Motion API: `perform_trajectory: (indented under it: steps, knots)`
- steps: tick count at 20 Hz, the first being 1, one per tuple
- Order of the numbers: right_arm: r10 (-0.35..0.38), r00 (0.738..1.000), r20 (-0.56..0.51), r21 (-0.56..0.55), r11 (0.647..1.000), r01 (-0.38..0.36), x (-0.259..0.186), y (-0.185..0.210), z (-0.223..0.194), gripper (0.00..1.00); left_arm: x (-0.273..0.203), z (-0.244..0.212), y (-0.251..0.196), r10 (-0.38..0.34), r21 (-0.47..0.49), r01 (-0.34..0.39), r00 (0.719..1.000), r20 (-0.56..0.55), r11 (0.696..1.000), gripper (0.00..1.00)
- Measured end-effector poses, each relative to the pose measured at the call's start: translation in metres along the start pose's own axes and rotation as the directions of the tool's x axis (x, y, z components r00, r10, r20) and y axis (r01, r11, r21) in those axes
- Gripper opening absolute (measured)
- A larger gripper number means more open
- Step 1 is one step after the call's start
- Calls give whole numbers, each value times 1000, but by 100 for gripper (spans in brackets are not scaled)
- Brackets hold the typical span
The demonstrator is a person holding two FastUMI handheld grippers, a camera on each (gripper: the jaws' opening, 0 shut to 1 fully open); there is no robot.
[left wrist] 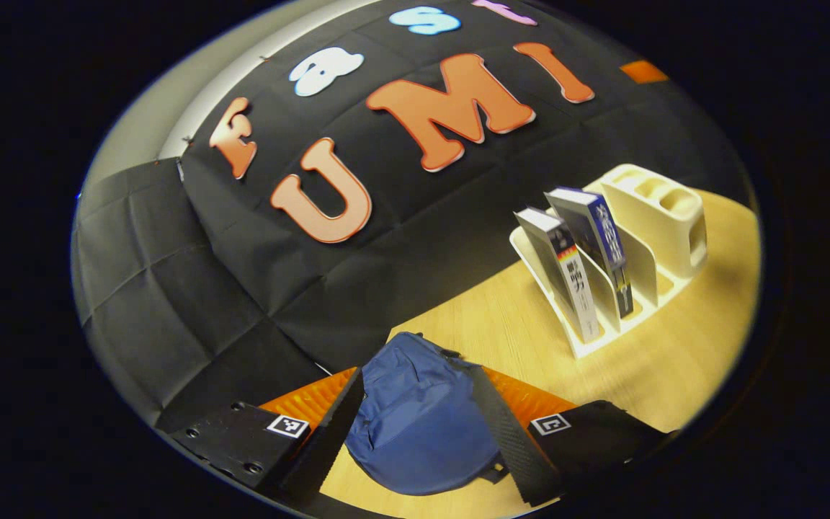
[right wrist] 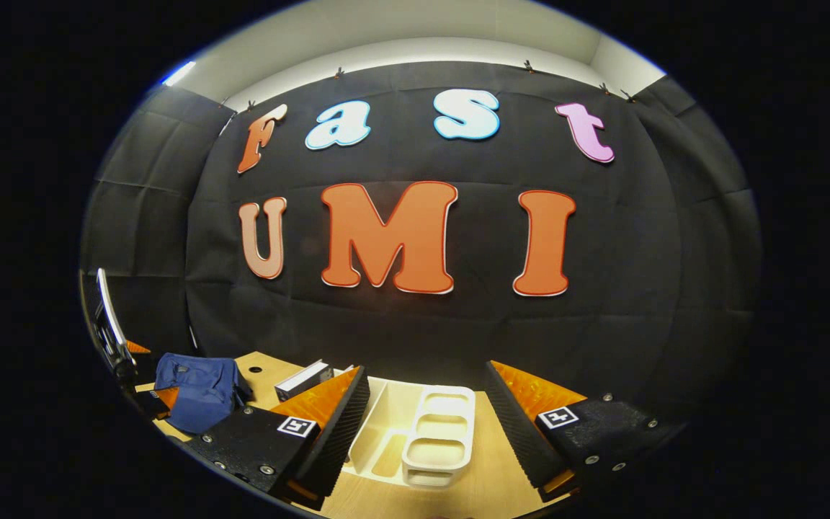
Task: Open the schoolbag, grab two books from the bookshelf and put them into the schoolbag.
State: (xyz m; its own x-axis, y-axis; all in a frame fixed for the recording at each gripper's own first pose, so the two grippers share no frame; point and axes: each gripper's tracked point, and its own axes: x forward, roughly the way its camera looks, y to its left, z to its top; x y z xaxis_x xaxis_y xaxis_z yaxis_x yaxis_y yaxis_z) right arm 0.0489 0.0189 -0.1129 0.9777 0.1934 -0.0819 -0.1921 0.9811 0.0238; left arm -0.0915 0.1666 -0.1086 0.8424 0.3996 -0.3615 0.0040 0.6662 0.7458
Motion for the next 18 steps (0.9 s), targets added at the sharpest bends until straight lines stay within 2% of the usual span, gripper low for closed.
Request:
perform_trajectory:
  steps: [2, 4, 7, 10, 13, 16, 17, 18]
  knots:
    - [-45, 999, 4, -6, 999, 45, 5, -6, -1, 95, 1, -21, -8, -63, 104, 67, 997, -40, 992, 95]
    - [-100, 995, 8, -11, 995, 100, 12, -8, -2, 95, -4, -39, -20, -120, 155, 132, 989, -87, 979, 96]
    - [-147, 989, -3, -1, 989, 147, 17, 1, -1, 96, -9, -71, -28, -152, 247, 193, 973, -174, 950, 96]
    - [-159, 987, -13, -11, 987, 158, 26, 16, -2, 96, -13, -89, -34, -182, 327, 251, 957, -228, 911, 97]
    - [-150, 989, -14, -29, 988, 150, 26, 33, -2, 96, -12, -114, -37, -186, 335, 280, 940, -288, 900, 95]
    - [-130, 991, -23, -44, 991, 129, 27, 51, -3, 95, -16, -135, -37, -174, 285, 286, 916, -361, 915, 93]
    - [-123, 992, -25, -46, 991, 122, 27, 56, -4, 95, -16, -139, -37, -179, 269, 289, 912, -368, 919, 89]
    - [-115, 993, -27, -47, 992, 114, 28, 62, -2, 95, -14, -139, -37, -185, 260, 292, 911, -368, 921, 72]
